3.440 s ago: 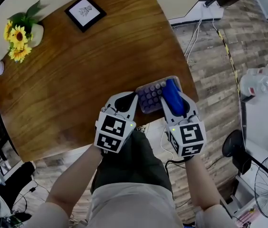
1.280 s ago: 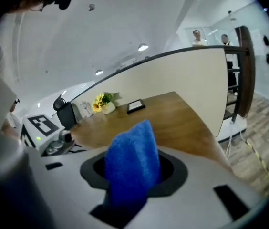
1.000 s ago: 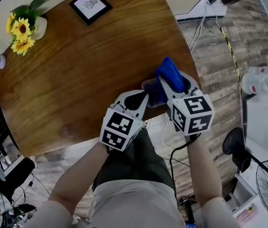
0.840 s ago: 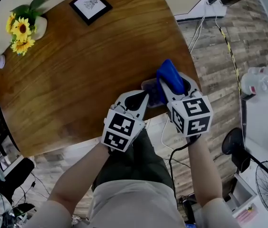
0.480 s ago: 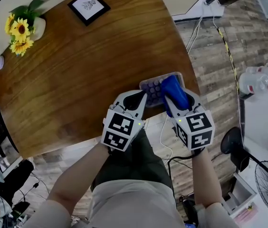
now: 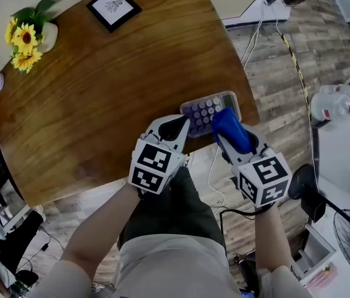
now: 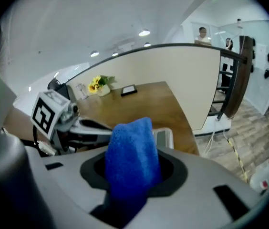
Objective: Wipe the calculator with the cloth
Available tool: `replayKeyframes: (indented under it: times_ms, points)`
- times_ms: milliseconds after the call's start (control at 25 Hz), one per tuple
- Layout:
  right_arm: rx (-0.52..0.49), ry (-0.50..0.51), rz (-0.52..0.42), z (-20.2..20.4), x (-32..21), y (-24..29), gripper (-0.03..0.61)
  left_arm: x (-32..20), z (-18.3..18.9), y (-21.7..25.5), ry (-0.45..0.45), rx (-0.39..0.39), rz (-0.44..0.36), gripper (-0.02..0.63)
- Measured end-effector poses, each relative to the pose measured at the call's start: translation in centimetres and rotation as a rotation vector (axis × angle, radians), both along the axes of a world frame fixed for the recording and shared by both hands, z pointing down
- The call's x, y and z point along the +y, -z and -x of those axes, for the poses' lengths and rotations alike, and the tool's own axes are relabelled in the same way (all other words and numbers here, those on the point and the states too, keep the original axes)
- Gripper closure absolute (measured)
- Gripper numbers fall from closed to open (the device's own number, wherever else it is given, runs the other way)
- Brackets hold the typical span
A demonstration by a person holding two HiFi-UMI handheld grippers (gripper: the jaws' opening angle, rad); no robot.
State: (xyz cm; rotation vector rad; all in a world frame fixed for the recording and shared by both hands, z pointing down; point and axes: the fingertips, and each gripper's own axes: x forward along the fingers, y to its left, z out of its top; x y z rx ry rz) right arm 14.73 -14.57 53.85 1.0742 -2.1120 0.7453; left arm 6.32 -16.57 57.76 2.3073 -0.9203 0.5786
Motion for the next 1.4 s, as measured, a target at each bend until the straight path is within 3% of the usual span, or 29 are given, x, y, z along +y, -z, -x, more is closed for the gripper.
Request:
replayKeyframes:
  times_ms: [120, 240, 440, 840, 1000, 1080, 1200, 1400]
  points:
    - [-0.069, -0.043, -0.120, 1.5, -4.2, 3.1, 0.428, 0.0, 0.1, 0.0, 0.003, 0.004, 0.001, 0.612]
    - [-0.091, -0.046, -0.150, 3.0, -7.1, 2.9, 0.426, 0.0, 0.0, 0.0, 0.008, 0.003, -0.002, 0.611]
    - [-0.030, -0.038, -0.050, 4.5, -7.0, -1.7, 0.423, 0.0, -0.1, 0.0, 0.008, 0.004, -0.001, 0.612]
    - [0.014, 0.066, -0.001, 4.7, 0.2, -2.2, 0.426, 0.0, 0.0, 0.0, 0.009, 0.019, 0.007, 0.612]
    - [0.054, 0.171, 0.085, 4.7, 3.5, -3.3, 0.428, 0.0, 0.1, 0.0, 0.002, 0.022, 0.009, 0.611]
    - [0.042, 0.173, 0.107, 4.6, 4.4, -3.5, 0.428, 0.0, 0.1, 0.0, -0.001, 0.021, 0.010, 0.612]
    - [0.004, 0.133, 0.072, 4.5, 3.3, -2.3, 0.428, 0.0, 0.0, 0.0, -0.008, 0.022, 0.008, 0.612]
    - [-0.075, 0.050, -0.065, 5.0, -2.8, 1.1, 0.426, 0.0, 0.1, 0.0, -0.009, 0.018, 0.002, 0.612]
